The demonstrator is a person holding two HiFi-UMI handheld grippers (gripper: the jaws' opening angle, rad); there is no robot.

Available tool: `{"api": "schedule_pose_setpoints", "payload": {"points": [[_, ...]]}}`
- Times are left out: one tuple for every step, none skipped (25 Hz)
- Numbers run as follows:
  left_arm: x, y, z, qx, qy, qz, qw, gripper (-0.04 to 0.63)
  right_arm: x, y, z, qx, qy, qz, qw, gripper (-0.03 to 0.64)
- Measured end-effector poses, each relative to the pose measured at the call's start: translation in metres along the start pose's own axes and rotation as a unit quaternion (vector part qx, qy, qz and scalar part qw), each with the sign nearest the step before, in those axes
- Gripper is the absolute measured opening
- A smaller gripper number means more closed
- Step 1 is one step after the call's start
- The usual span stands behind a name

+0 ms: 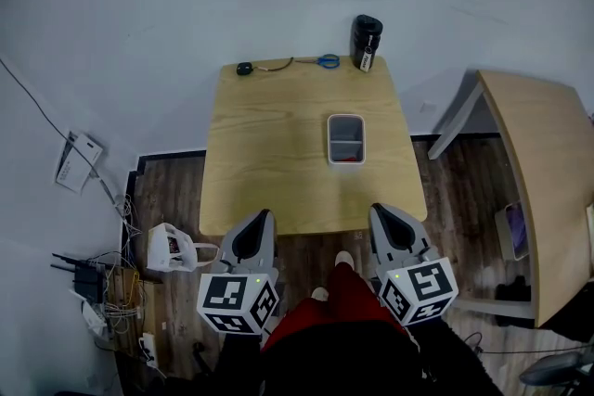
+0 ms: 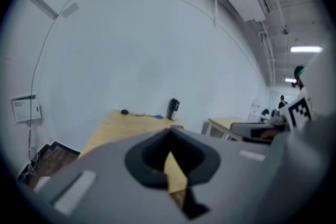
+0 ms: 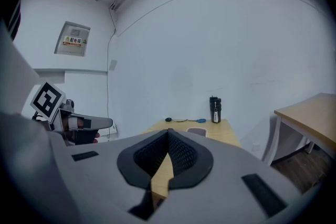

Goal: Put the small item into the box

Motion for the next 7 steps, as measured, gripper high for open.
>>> {"api": "schedule_pose_setpoints", "payload": {"points": [[0.002,0.000,0.001,0.001,0.001,-0.001,1.0000,0.003,0.001,-0.001,0.001,0.000,0.000,-0.001,1.000,0.008],[0.003,-0.001,0.002,0.001,0.001,-0.001,1.0000,0.003,0.002,-0.002,0.002,0.000,0.000,-0.001,1.000,0.008],[0.005,-0.001,0.003,0.002,0.002,-0.002,1.0000,0.003,0.002,-0.002,0.003,0.001,0.000,-0.002,1.000,0.008],[0.006,-0.001,0.004,0.003,0.002,-0.003,1.0000,0.003,0.003,-0.002,0.005,0.001,0.000,-0.003,1.000,0.008],[0.008,-0.001,0.005,0.004,0.002,-0.003,1.0000,0.003,0.004,-0.002,0.006,0.000,-0.001,-0.003,1.000,0.008],[0.010,-0.001,0.006,0.005,0.003,-0.004,1.0000,0.003,0.004,-0.002,0.008,0.000,-0.001,-0.004,1.000,0.008],[0.012,-0.001,0.007,0.005,0.003,-0.005,1.0000,0.003,0.005,-0.001,0.010,0.000,-0.001,-0.005,1.000,0.008]]}}
Point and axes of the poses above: the fingertips, and each gripper's own axes: x backward along the fingers, z to its left, y out of its top, the point moved 2 cm from there along x, backward along the fingers, and after that the axes turned 14 degrees about y, right-handed, at the moved point
